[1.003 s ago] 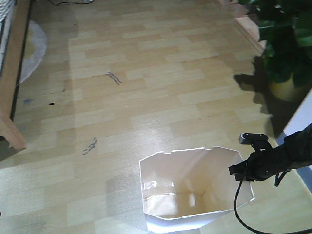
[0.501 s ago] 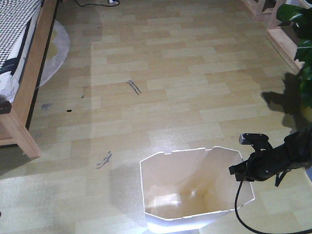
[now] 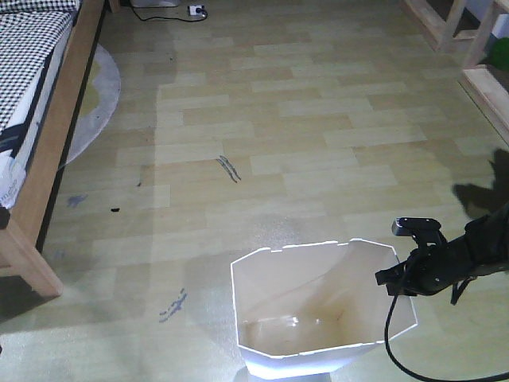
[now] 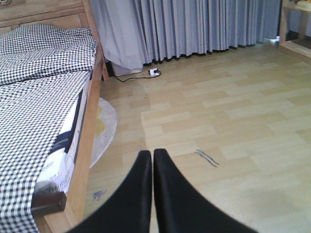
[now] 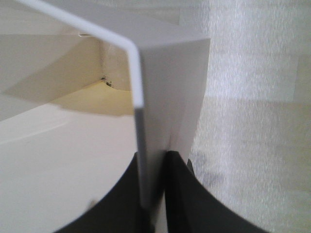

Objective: Move trash bin to bedside with robot
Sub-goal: 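Carry the bin in the right gripper while the base turns toward the bed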

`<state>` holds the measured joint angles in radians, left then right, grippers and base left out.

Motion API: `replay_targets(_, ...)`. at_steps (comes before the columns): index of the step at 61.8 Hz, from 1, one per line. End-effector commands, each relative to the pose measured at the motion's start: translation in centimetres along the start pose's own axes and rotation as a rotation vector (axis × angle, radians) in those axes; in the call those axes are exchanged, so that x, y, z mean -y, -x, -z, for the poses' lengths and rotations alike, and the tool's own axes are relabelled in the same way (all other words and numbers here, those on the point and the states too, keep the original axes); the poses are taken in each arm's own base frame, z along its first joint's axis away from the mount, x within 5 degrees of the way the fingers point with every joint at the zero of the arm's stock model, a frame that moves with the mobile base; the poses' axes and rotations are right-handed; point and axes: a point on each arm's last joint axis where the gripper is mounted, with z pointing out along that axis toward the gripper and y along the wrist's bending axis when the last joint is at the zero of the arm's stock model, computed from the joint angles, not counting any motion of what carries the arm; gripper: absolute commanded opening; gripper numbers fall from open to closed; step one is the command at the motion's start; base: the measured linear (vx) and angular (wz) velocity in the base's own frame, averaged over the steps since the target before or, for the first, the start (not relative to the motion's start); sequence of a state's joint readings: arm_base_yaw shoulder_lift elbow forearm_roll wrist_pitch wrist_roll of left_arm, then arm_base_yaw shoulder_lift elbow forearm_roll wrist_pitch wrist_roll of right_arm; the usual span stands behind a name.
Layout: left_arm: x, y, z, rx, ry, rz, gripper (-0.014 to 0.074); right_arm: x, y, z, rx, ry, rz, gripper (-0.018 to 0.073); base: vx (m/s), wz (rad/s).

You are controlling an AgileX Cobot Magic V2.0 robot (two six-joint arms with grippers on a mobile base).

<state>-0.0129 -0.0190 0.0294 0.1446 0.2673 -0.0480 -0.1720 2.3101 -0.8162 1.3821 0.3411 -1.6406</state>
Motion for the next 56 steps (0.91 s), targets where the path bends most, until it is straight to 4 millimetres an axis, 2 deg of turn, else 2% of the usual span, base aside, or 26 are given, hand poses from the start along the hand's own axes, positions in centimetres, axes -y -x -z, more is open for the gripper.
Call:
replay_targets(1, 0.16, -0.19, -0.16, 0.056, -0.012, 0.01, -0.0006, -1.65, 1.76, 2.09, 0.096, 0.147, 0.008, -0.0007, 0.4, 0.12)
replay_targets(56, 0.16, -0.19, -0.16, 0.056, -0.012, 0.01, -0.0006, -1.65, 1.76, 2.09, 0.096, 0.147, 0.008, -0.0007, 0.4, 0.1)
